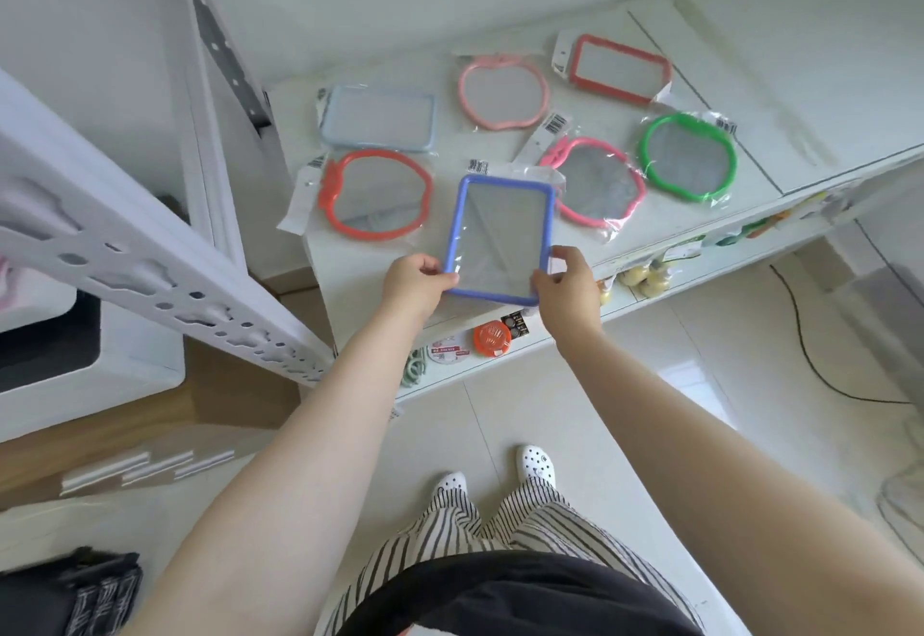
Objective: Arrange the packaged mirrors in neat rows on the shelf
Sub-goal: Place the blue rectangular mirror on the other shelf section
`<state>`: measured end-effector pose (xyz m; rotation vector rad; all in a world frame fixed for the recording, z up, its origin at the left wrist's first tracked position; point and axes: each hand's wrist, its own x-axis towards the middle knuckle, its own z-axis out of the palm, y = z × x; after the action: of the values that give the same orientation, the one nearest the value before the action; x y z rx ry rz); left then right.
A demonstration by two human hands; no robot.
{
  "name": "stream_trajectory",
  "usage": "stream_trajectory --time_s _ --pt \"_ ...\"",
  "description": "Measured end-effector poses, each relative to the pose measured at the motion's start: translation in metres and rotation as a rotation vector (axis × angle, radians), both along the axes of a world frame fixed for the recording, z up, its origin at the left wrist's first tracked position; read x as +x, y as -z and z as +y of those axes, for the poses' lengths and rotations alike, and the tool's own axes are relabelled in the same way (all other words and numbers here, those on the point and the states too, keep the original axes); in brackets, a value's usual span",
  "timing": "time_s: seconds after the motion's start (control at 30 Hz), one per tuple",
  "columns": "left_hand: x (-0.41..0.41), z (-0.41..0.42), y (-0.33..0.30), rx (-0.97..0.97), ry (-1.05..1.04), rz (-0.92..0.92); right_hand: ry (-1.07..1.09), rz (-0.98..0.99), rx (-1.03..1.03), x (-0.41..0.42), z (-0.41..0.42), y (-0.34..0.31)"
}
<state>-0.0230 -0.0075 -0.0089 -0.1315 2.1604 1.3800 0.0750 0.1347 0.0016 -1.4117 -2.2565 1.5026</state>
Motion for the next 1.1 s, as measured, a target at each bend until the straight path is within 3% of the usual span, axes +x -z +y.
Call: stream_trajectory --time_s 0.1,0.27,0.4,0.57,1.1 --pt "0.003 0.015 -0.015 0.169 0.020 -0.044 0.017 0.069 -0.037 0.015 0.013 -0.012" --pt "0.018 0.057 -0.045 0.344 0.075 -0.103 0.100 0.243 -0.264 0.054 0.043 -0.046" --pt "0.041 0.095 -0.065 0.445 0.179 -0.111 0.282 0.331 -0.291 0.084 0.077 -0.055" --pt "0.076 0.146 -0.075 0.467 0.341 -0.159 0.403 0.402 -0.296 0.128 0.124 -0.061" --pt "0.255 0.379 -0.075 0.536 0.367 -0.321 0.576 0.525 -0.229 0.320 0.331 -0.074"
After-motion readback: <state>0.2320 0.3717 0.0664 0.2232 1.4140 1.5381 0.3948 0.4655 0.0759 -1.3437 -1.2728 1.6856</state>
